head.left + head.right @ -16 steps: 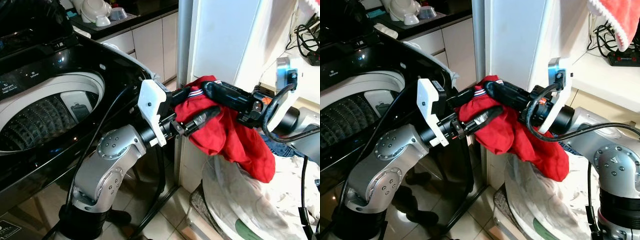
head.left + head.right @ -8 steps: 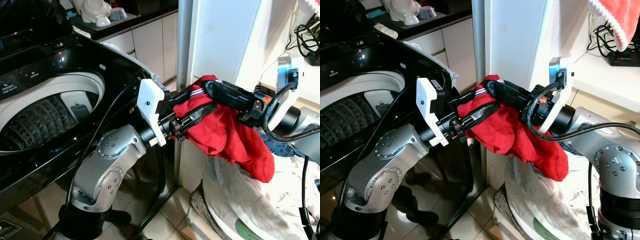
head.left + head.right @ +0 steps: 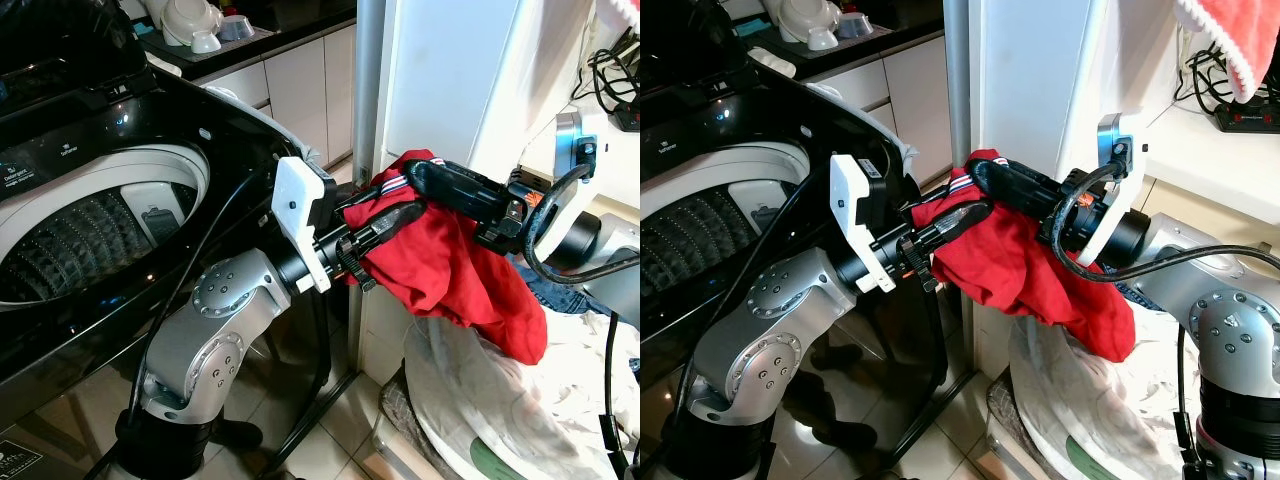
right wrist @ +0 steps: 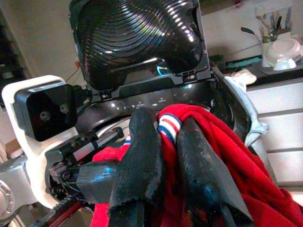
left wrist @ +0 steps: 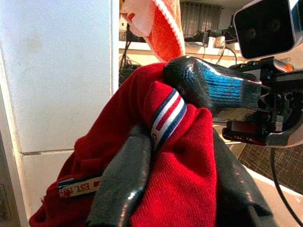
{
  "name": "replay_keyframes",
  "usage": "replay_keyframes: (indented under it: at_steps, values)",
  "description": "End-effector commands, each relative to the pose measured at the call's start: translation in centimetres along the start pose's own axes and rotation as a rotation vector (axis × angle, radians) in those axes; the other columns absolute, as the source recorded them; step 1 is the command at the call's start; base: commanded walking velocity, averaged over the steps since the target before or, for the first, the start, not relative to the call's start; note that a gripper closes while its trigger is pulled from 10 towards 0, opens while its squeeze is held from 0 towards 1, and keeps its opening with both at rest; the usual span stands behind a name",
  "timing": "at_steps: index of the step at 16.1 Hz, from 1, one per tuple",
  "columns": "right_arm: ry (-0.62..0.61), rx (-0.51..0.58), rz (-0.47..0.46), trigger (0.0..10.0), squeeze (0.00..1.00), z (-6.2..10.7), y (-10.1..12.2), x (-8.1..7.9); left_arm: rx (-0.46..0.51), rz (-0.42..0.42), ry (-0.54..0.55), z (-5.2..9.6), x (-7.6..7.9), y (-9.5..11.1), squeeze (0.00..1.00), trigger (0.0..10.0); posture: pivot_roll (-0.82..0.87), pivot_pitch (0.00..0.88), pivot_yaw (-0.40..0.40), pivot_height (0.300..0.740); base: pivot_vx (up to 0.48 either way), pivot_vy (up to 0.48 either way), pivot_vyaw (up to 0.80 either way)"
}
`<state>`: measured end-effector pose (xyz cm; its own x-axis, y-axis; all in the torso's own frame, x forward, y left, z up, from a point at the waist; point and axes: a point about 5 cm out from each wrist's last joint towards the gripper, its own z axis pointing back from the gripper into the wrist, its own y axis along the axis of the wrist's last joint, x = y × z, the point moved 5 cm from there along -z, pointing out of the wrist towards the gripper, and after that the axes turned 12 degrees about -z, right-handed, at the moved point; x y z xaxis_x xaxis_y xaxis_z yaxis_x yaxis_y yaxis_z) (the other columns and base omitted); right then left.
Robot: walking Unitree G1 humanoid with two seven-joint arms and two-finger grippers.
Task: Clothes washing
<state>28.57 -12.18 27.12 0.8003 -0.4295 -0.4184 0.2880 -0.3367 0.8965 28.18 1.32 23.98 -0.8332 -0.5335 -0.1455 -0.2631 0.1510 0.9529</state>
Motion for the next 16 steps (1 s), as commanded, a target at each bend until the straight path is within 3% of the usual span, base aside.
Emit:
replay_keyframes:
  at_steps: [1,2,3,5,7,8,9,12,13,14,15,16]
  values:
    - [0.040,0.007,0.046,6.5,0.00,-0.4,0.8,-1.2,0.004,0.010,0.020,0.2,-0.6,0.1,0.00,0.0,-0.09,0.000,0.092,0.740,0.000,0.000,0.00]
    - [0.029,0.011,0.049,10.0,0.00,-0.4,0.9,-1.1,0.009,0.011,0.028,0.2,-0.8,0.3,0.00,0.0,-0.09,0.000,0.092,0.740,0.000,0.000,0.00]
    - [0.029,0.022,0.038,10.0,1.00,-0.4,1.1,-1.1,0.015,0.008,0.043,0.3,-1.1,0.4,0.00,0.0,-0.09,0.000,0.093,0.740,0.000,0.000,0.00]
    - [0.044,0.040,0.028,10.0,1.00,-0.4,1.4,-1.3,0.027,-0.011,0.087,0.5,-2.1,0.8,0.00,0.0,-0.09,0.000,0.092,0.740,0.000,0.000,0.00]
    - [0.039,0.062,0.058,10.0,1.00,-0.5,2.0,-1.4,0.053,-0.060,0.177,1.3,-4.7,2.2,0.00,0.0,-0.09,0.000,0.094,0.740,0.000,0.000,0.00]
    - [0.037,0.073,0.068,10.0,0.00,-0.5,2.2,-1.4,0.057,-0.097,0.222,1.8,-6.0,2.9,0.00,0.0,-0.09,0.000,0.094,0.740,0.000,0.000,0.00]
    - [0.035,0.082,0.077,10.0,0.00,-0.4,2.4,-1.4,0.054,-0.143,0.268,2.2,-7.3,3.6,0.00,0.0,-0.09,0.000,0.095,0.740,0.000,0.000,0.00]
    - [0.035,0.068,0.096,10.0,0.00,-0.4,2.2,-1.6,-0.022,-0.521,0.646,6.3,-15.6,8.7,0.00,0.0,-0.09,0.000,0.097,0.740,0.000,0.000,0.00]
    - [0.033,0.062,0.098,10.0,0.00,-0.4,2.0,-1.5,-0.043,-0.638,0.742,7.6,-17.2,10.5,0.00,0.0,-0.09,0.000,0.098,0.740,0.000,0.000,0.00]
    - [0.020,0.041,0.106,10.0,0.00,-0.5,1.6,-1.4,-0.143,-0.801,0.883,10.0,-19.5,12.3,0.00,0.0,-0.09,0.000,0.101,0.740,0.000,0.000,0.00]
    - [0.011,0.027,0.112,10.0,0.00,-0.5,1.4,-1.2,-0.211,-0.907,0.970,11.7,-20.7,13.5,0.00,0.0,-0.09,0.000,0.101,0.740,0.000,0.000,0.00]
    - [-0.015,-0.035,0.137,10.0,0.00,-0.5,0.3,-0.9,-0.416,-1.053,1.094,15.1,-22.9,14.2,0.00,0.0,-0.08,0.000,0.100,0.740,0.000,0.000,0.00]
